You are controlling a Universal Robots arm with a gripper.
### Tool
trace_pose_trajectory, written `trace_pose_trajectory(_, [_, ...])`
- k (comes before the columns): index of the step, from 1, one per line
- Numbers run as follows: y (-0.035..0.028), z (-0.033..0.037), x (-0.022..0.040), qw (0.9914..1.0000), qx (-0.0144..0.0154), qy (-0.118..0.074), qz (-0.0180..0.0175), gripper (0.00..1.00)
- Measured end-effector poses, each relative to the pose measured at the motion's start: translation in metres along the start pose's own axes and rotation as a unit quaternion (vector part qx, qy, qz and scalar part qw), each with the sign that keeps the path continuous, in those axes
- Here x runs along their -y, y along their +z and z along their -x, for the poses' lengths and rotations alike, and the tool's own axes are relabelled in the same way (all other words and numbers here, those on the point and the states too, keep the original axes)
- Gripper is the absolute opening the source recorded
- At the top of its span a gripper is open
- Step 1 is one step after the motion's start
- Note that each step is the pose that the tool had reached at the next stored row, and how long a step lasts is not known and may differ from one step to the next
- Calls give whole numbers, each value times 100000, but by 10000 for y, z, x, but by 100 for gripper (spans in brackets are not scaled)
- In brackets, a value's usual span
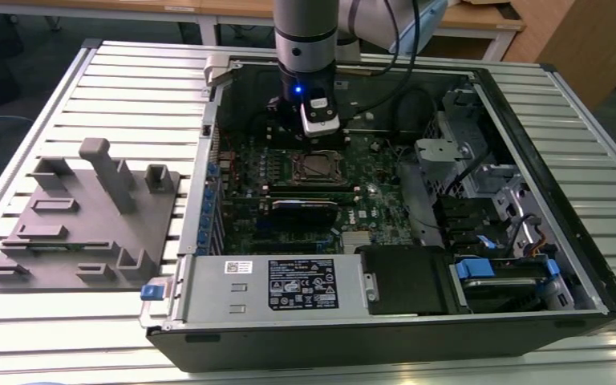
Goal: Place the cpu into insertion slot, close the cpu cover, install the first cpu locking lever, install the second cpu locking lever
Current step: 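Install the first cpu locking lever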
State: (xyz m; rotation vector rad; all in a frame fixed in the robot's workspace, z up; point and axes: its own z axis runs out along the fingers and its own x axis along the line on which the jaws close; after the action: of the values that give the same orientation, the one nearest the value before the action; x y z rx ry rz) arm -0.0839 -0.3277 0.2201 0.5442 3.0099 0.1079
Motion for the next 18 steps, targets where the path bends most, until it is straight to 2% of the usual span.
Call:
trace_pose_trajectory(10, [0,0,-1,100000,-157,9,-112,11])
trace_pose_trajectory(18, [1,5,-3,100000,-165,1,-102,11])
